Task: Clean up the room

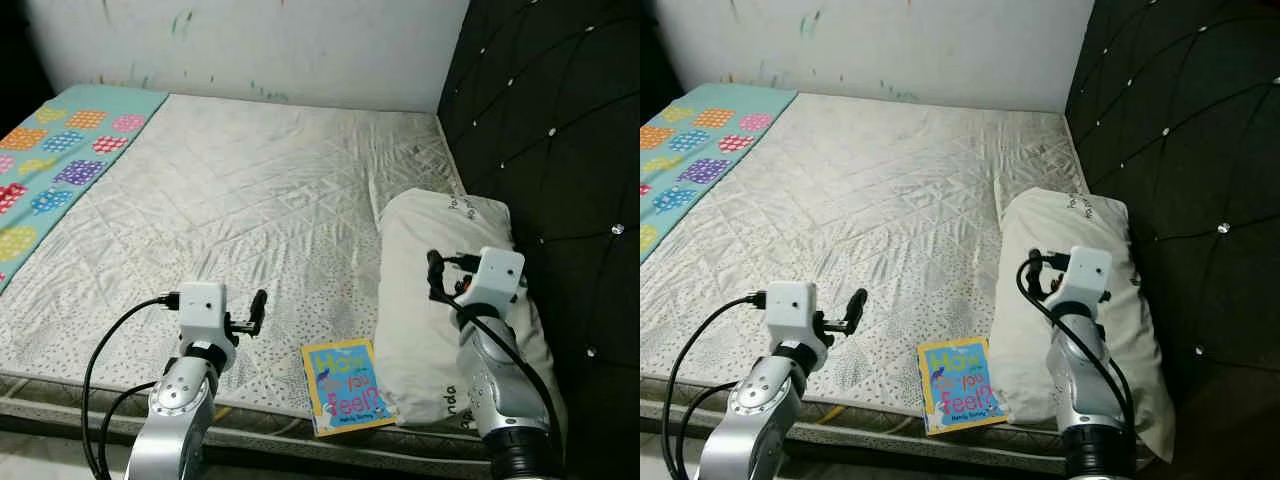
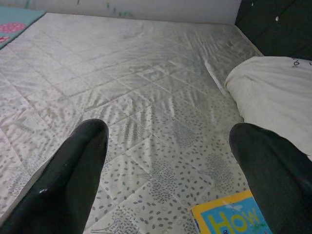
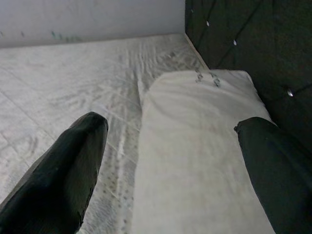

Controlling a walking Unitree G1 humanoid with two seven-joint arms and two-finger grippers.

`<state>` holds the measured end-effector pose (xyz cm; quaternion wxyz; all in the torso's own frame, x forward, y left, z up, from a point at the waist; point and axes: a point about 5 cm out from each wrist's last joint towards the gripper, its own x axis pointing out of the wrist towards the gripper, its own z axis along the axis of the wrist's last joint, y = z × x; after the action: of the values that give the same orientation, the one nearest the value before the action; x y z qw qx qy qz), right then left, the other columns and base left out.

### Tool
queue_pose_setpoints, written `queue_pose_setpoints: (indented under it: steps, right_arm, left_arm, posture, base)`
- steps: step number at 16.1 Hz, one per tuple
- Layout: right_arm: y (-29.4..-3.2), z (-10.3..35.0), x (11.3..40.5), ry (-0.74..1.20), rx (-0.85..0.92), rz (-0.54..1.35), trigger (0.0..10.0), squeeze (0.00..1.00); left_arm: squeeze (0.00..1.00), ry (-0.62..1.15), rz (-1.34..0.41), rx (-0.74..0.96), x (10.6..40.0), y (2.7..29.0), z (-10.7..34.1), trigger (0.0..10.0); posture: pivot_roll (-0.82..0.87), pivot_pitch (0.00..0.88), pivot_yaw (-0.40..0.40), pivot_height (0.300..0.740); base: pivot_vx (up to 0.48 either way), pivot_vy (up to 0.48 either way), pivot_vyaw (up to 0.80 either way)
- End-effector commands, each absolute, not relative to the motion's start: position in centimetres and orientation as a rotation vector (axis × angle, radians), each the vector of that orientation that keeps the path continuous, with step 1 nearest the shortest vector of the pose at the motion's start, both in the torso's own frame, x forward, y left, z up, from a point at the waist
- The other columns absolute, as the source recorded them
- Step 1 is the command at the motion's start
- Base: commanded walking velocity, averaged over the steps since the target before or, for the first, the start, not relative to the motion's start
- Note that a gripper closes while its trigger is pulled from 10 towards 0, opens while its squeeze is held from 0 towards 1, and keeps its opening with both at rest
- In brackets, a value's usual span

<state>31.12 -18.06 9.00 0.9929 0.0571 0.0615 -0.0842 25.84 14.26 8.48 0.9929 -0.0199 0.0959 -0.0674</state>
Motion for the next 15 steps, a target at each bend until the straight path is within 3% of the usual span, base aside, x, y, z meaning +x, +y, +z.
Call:
queue_pose_setpoints:
  steps: [1, 6, 10, 13, 15]
  right_arm:
    - [-18.3, 8.5, 30.9, 0.15, 0.098, -0.184, 10.0, 0.0]
    - [-18.9, 8.0, 30.0, 0.16, 0.109, -0.2, 10.0, 0.0]
    - [-18.6, 7.9, 30.0, 0.167, 0.124, -0.202, 10.0, 0.0]
    - [-18.4, 8.1, 30.2, 0.153, 0.127, -0.188, 10.0, 0.0]
    - [-18.4, 8.1, 30.2, 0.154, 0.127, -0.187, 10.0, 0.0]
  left_arm:
    - [0.0, 0.203, -0.148, -0.029, 26.1, 14.1, 8.3, 10.0]
    - [0.0, 0.227, -0.152, -0.055, 26.0, 14.3, 7.8, 10.0]
    - [0.0, 0.236, -0.134, -0.09, 26.2, 14.5, 7.7, 10.0]
    - [0.0, 0.231, -0.127, -0.092, 26.3, 14.7, 7.8, 10.0]
    - [0.0, 0.236, -0.121, -0.086, 26.3, 14.8, 7.7, 10.0]
  posture:
    - [-0.07, 0.0, -0.027, 0.74]
    - [-0.08, 0.0, -0.016, 0.74]
    - [-0.08, 0.0, -0.013, 0.74]
    - [-0.08, 0.0, -0.014, 0.74]
    - [-0.08, 0.0, -0.014, 0.74]
  base:
    - [0.0, 0.0, 0.0]
    - [0.0, 0.0, 0.0]
    - [0.0, 0.0, -0.72]
    - [0.0, 0.429, -0.64]
    - [0.0, 0.48, 0.0]
